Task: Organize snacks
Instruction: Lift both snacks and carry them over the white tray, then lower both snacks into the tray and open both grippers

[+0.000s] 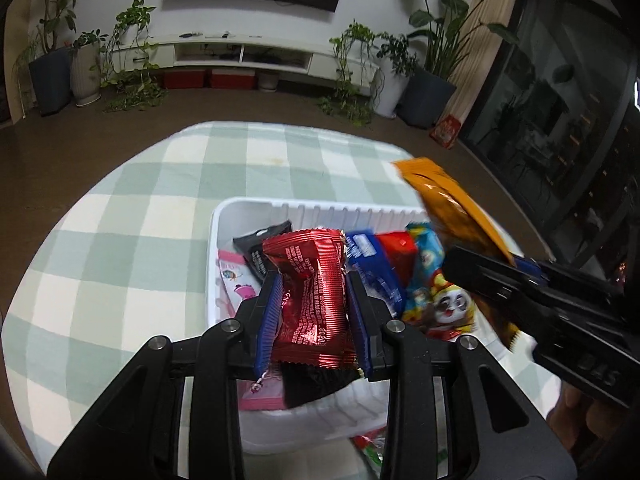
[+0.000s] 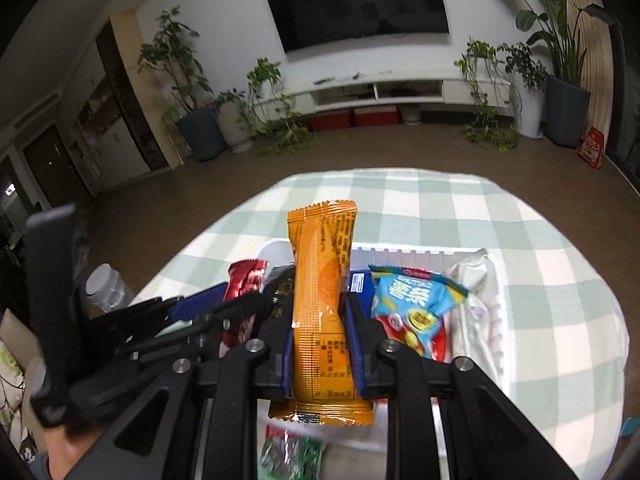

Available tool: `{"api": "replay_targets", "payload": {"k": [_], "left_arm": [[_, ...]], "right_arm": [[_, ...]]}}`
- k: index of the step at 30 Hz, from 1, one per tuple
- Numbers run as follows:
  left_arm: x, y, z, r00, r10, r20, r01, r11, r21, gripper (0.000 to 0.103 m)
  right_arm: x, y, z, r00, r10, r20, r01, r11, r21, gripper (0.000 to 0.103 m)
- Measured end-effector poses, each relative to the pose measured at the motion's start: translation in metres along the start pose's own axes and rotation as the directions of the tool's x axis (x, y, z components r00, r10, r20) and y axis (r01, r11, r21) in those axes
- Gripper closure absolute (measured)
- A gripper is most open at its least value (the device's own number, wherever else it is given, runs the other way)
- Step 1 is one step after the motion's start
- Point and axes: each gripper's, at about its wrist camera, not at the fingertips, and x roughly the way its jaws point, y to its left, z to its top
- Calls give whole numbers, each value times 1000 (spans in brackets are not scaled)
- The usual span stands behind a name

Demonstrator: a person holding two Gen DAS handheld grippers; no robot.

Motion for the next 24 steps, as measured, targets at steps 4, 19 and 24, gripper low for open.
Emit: {"api": "replay_targets", "payload": {"k": [4,19,24], "left_arm": [[13,13,-7,1000,21,-18,-21,1000,-13,73],[43,22,-20,999,12,-51,-12,1000,-10,72],[43,22,-22,999,13,-52,-13,1000,-10,72]], "right_arm": [[31,9,-2,998,-52,-42,50,998,-45,79],[69,3,-24,982,-148,-119,141,988,-70,79],[72,2,-25,983,-141,-120,134,989,-68,79]]}}
